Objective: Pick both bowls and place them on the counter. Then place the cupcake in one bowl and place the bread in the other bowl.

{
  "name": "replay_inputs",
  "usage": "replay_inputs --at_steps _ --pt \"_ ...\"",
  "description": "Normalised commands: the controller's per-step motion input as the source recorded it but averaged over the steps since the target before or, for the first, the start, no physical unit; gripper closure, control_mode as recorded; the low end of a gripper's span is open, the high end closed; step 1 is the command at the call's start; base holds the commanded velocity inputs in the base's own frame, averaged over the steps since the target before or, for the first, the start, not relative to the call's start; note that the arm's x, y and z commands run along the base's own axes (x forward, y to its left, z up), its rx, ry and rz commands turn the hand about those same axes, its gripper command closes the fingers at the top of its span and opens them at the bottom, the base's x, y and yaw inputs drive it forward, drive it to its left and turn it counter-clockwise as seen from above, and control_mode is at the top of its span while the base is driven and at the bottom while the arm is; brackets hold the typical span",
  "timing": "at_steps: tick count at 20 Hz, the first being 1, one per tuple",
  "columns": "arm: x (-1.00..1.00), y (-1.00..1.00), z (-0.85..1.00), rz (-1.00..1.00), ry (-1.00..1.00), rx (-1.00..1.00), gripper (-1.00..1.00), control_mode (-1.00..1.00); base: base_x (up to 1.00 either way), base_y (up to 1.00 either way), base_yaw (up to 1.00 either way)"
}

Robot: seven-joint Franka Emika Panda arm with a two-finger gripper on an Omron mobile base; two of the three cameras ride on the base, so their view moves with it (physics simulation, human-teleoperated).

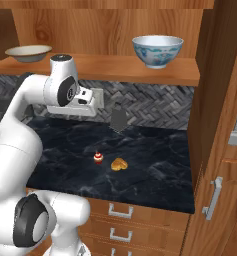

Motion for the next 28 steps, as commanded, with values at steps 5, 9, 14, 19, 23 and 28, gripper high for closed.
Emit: replay_inputs --at_steps 5,9,14,19,23,28 --pt "0.05 -0.06 0.00 0.00 0.00 0.00 -1.00 -1.00 0.00 0.00 0.00" --pt "0.09 -0.43 0.00 0.00 0.02 -0.02 -1.00 -1.00 0.00 0.00 0.00" --pt "0.00 -0.40 0.28 -0.03 0.04 -0.14 -1.00 -1.00 0.00 0.00 0.00" --pt "0.00 -0.29 0.59 -0.01 0.00 -0.22 -1.00 -1.00 0.00 0.00 0.00" --pt "0.00 -0.16 0.73 0.00 0.00 -0.27 -1.00 -1.00 0.00 0.00 0.00" --pt "0.00 -0.14 0.70 0.00 0.01 -0.28 -1.00 -1.00 0.00 0.00 0.00"
